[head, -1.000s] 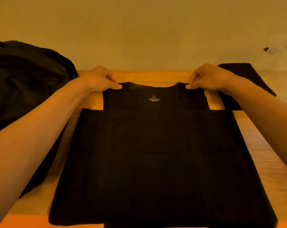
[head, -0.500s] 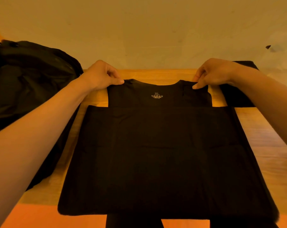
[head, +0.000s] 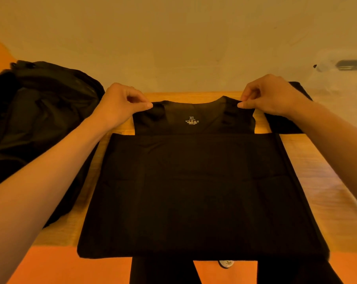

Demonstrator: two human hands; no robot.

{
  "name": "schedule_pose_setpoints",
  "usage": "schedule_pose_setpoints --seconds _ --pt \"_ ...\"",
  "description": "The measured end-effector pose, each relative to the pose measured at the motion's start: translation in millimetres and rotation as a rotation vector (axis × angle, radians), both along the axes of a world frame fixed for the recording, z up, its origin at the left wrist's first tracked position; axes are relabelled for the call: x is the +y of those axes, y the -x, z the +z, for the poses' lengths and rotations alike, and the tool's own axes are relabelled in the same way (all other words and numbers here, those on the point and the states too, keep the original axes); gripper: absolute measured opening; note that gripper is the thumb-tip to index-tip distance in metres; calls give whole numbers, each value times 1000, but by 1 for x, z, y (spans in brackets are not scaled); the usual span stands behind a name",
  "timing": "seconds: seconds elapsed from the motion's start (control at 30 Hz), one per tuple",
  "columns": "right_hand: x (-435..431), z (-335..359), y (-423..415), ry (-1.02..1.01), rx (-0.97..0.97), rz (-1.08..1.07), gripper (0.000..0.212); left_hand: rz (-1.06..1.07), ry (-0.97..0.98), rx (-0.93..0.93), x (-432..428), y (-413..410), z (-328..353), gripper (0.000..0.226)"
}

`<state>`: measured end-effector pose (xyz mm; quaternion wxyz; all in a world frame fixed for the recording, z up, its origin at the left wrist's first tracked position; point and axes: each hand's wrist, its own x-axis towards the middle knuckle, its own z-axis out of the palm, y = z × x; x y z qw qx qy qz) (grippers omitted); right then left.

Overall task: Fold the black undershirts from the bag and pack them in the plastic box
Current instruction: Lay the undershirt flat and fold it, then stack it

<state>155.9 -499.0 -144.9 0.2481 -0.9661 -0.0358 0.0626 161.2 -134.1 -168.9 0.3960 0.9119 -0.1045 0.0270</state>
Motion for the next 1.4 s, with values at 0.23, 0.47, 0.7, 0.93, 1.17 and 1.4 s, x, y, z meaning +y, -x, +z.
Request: schedule_pose_setpoints --seconds 0.23,0.47,0.7,0.93,1.17,1.4 --pt "-4 0 63 -28 -288 141 10 -28 102 -76 15 59 0 6" --pt "-20 -13 103 156 -406 375 14 -119 -178 -200 25 107 -10 17" --pt "-29 -34 123 211 -397 432 28 -217 -419 -325 27 124 -30 13" --pt "-32 -47 124 280 -358 431 20 -171 -378 -290 10 128 -30 14" --pt "9 -30 107 179 -425 256 34 -112 -434 -40 -47 111 -20 57" --pt "42 -71 94 430 6 175 75 -88 -771 67 -57 93 -56 78"
